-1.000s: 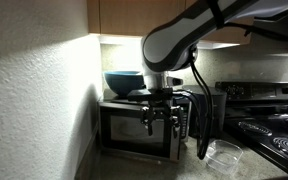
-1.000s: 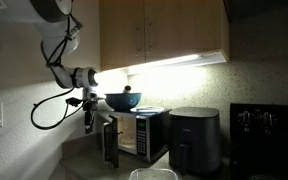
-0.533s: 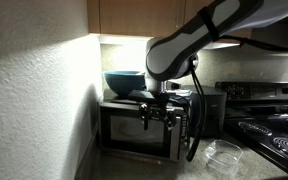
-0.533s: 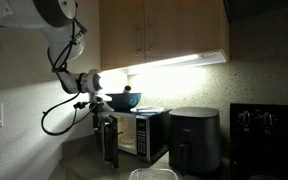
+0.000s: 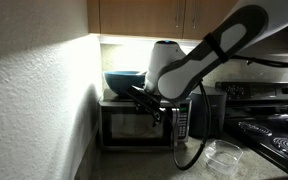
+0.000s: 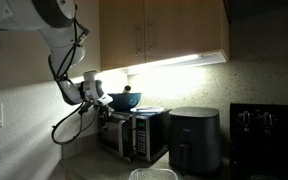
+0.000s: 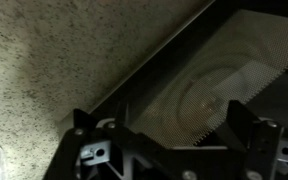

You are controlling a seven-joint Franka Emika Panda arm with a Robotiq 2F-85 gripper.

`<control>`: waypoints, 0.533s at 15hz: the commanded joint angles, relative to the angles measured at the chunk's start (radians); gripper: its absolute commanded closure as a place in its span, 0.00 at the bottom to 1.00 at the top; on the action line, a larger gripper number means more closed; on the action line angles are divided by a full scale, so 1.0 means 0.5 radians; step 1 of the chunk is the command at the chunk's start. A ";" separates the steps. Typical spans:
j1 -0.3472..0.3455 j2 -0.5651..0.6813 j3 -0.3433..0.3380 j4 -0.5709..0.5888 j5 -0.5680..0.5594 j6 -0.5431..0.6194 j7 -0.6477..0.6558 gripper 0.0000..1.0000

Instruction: Close the microwave door

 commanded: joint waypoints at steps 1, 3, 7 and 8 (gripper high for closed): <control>0.146 -0.008 -0.204 -0.050 -0.313 0.216 0.441 0.00; 0.235 0.006 -0.328 -0.023 -0.534 0.245 0.739 0.00; 0.464 0.051 -0.566 0.017 -0.848 0.256 1.323 0.00; 0.510 0.059 -0.613 0.023 -0.912 0.245 1.449 0.00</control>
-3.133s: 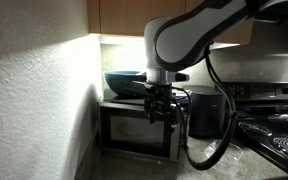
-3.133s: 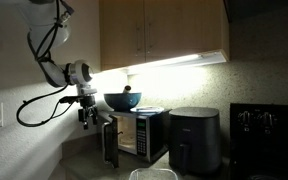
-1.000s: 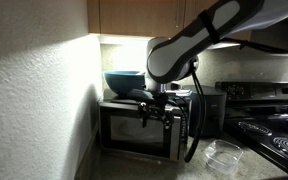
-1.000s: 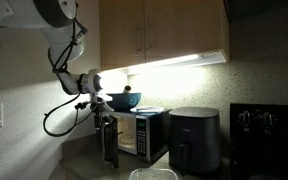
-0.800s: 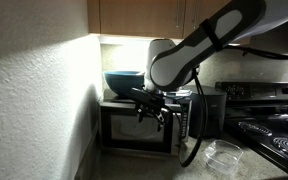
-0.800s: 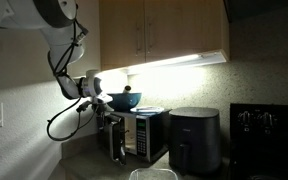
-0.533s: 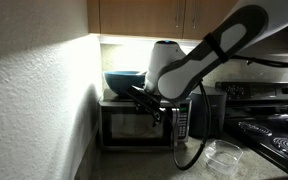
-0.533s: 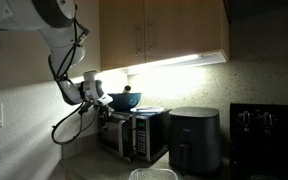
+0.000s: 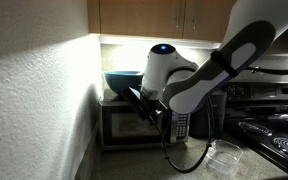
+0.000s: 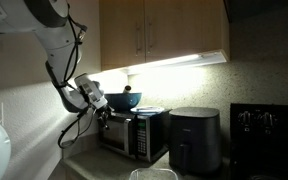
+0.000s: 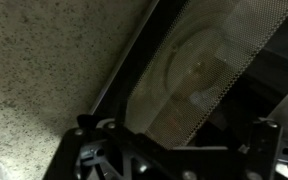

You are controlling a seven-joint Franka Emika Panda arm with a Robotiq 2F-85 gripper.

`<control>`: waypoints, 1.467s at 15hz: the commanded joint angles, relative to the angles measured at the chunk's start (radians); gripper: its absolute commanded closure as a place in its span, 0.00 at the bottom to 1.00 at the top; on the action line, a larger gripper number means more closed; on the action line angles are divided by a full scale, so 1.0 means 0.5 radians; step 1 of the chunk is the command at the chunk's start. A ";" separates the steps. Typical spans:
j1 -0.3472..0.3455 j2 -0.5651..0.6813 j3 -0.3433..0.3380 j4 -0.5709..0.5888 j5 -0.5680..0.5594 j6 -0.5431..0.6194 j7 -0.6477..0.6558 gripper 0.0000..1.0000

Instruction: Close the microwave door

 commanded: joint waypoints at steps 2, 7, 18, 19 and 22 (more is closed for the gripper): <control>0.179 0.035 -0.244 0.057 -0.320 0.035 0.594 0.00; 0.480 0.137 -0.648 0.210 -0.340 0.139 0.809 0.00; 0.517 0.107 -0.555 0.045 -0.227 0.067 0.744 0.00; 0.517 0.107 -0.555 0.045 -0.227 0.066 0.744 0.00; 0.517 0.107 -0.554 0.045 -0.227 0.065 0.744 0.00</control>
